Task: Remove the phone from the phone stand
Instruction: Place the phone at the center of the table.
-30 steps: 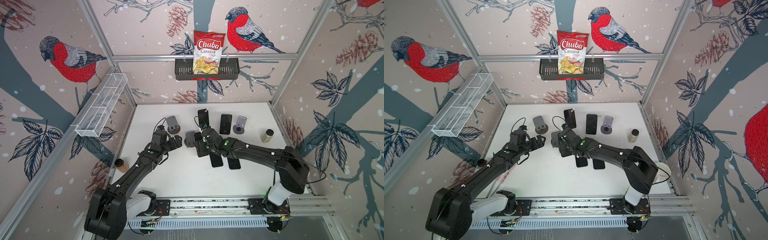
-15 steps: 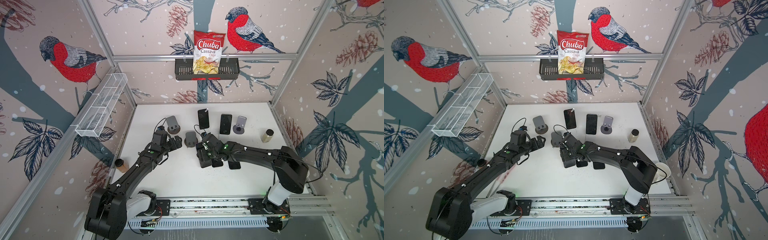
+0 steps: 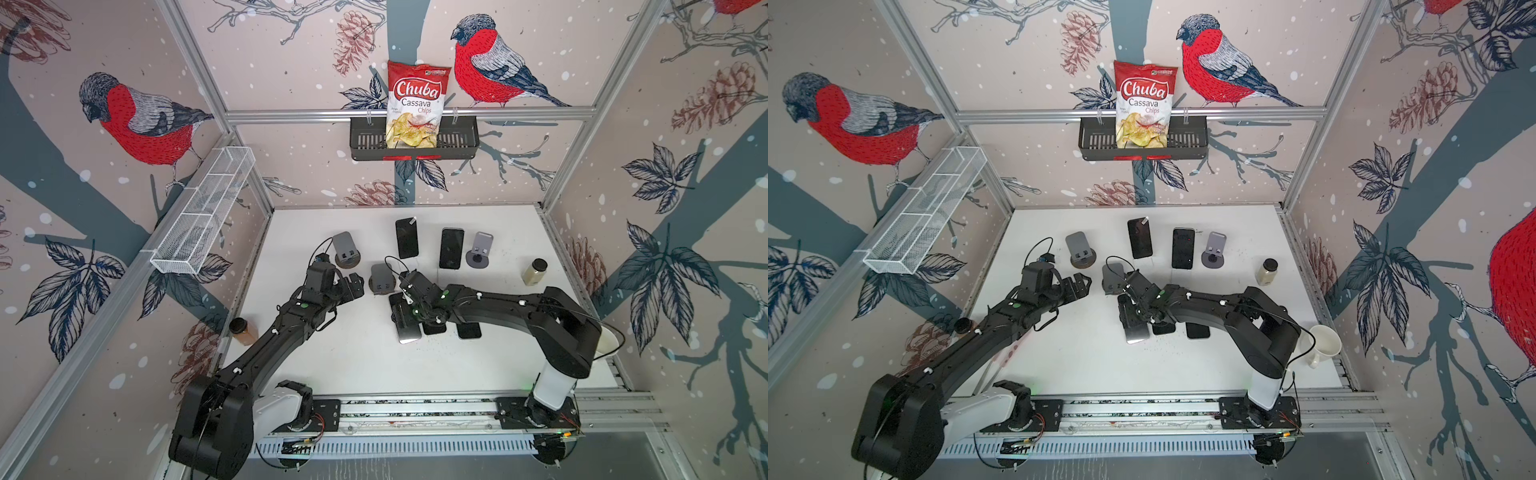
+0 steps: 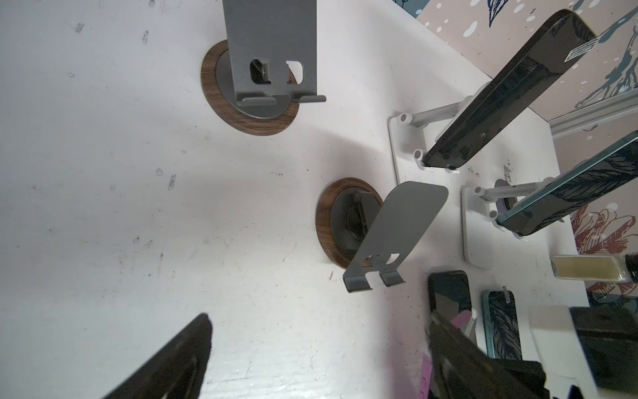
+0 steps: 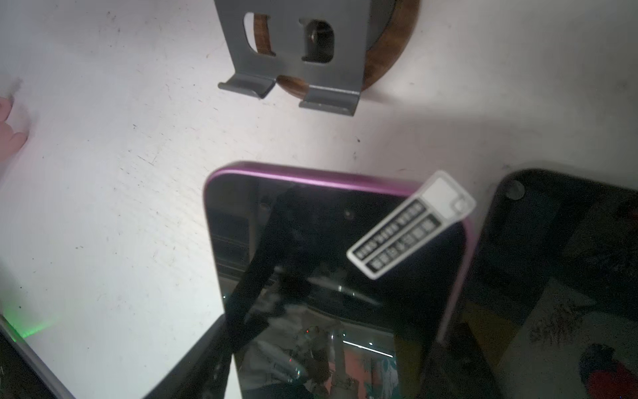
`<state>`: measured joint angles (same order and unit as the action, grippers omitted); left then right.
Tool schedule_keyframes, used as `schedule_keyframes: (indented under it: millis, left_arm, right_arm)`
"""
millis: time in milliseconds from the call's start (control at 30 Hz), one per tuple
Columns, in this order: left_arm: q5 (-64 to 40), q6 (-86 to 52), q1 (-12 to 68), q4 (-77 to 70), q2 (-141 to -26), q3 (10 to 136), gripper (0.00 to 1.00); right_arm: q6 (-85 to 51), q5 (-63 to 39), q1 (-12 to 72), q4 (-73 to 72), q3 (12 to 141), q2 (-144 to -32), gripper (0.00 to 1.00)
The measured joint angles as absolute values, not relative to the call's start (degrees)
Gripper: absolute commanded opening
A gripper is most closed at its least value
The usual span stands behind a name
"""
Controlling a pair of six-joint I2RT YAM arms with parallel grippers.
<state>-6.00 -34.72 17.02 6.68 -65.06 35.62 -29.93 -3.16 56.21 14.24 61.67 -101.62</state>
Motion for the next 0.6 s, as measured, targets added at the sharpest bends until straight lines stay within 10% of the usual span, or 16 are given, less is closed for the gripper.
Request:
schedule_keyframes:
  millis: [600]
  left_arm:
    - [-6.0,-35.6,17.1,5.0,-64.8,35.1,0.96]
  right_arm:
    - [-30.5,-3.4,54.7,18.3,64.3,-104.8,0.67]
